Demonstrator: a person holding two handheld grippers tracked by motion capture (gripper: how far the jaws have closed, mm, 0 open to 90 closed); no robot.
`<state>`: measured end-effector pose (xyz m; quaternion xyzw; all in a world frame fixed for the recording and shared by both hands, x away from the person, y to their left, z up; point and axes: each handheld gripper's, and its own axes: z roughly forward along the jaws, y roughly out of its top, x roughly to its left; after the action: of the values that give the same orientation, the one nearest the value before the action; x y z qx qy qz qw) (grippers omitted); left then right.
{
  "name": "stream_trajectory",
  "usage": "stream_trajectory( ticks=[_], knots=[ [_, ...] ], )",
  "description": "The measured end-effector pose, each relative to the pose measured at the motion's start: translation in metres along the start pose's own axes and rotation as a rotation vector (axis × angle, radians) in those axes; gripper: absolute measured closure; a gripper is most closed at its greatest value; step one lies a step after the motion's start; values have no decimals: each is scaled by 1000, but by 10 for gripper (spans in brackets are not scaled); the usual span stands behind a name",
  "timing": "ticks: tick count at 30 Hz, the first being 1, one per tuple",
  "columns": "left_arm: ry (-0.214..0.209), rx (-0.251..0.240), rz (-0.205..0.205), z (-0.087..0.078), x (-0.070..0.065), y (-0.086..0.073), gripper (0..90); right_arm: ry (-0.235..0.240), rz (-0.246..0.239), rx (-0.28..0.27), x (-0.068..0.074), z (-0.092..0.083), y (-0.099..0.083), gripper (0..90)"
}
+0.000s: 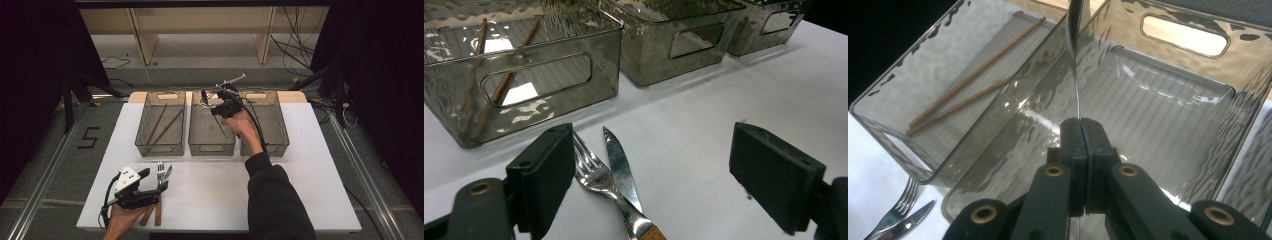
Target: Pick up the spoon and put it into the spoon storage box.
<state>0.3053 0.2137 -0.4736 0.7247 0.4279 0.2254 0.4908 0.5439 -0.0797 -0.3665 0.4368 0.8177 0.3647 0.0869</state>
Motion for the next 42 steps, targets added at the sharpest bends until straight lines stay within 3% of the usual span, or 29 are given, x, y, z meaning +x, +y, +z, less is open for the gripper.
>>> stream_trajectory(
  ticks=[24, 25, 27, 31, 42],
  knots=[
    [-1, -3, -1, 0, -1, 0, 184, -34, 23, 27, 3, 22, -6, 891],
    [-1, -4, -2, 0, -2, 0, 184, -34, 21, 28, 4, 23, -6, 877],
    [-1, -3, 1, 0, -2, 0, 184, -15, 30, 32, 4, 24, -6, 714],
    [-1, -3, -1, 0, -2, 0, 184, 18, 34, 28, 4, 23, -6, 617],
    [1, 9, 0, 1, -2, 0, 178, 48, -17, -8, 9, 2, -15, 484]
  ],
)
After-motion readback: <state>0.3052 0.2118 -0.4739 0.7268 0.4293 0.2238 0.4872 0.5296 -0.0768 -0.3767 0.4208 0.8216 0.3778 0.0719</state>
